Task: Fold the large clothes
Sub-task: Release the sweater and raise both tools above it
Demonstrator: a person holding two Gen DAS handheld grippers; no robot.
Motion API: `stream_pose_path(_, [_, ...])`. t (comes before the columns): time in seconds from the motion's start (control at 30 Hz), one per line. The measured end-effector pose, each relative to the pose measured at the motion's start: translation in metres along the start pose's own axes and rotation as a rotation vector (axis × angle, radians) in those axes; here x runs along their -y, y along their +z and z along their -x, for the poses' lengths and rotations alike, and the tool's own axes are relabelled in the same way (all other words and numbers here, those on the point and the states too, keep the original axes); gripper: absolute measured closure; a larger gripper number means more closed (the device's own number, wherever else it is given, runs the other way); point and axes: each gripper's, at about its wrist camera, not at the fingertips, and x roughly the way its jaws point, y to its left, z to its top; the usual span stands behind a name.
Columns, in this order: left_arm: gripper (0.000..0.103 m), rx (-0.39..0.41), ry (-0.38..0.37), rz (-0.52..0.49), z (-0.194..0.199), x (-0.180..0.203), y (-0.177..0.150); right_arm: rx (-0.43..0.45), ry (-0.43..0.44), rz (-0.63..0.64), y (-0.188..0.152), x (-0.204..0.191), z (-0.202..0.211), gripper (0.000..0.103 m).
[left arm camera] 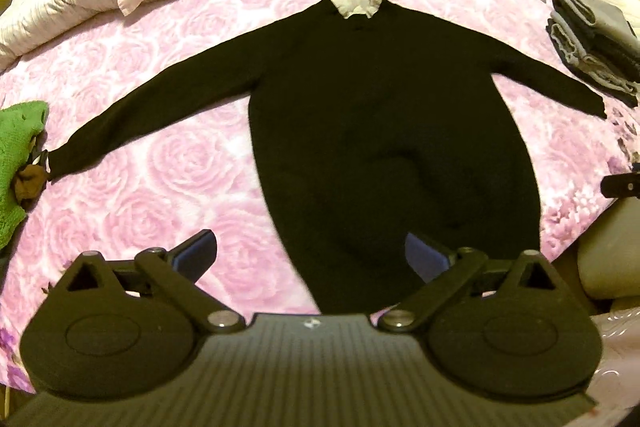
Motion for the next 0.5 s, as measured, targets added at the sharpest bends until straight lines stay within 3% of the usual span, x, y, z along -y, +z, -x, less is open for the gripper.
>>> stream_pose_path(0.5, [0.001,0.028,0.018,0.004,0.017,0.026,0.007,0.045,0.047,0.004,0.006,0.006,0.018,0.028])
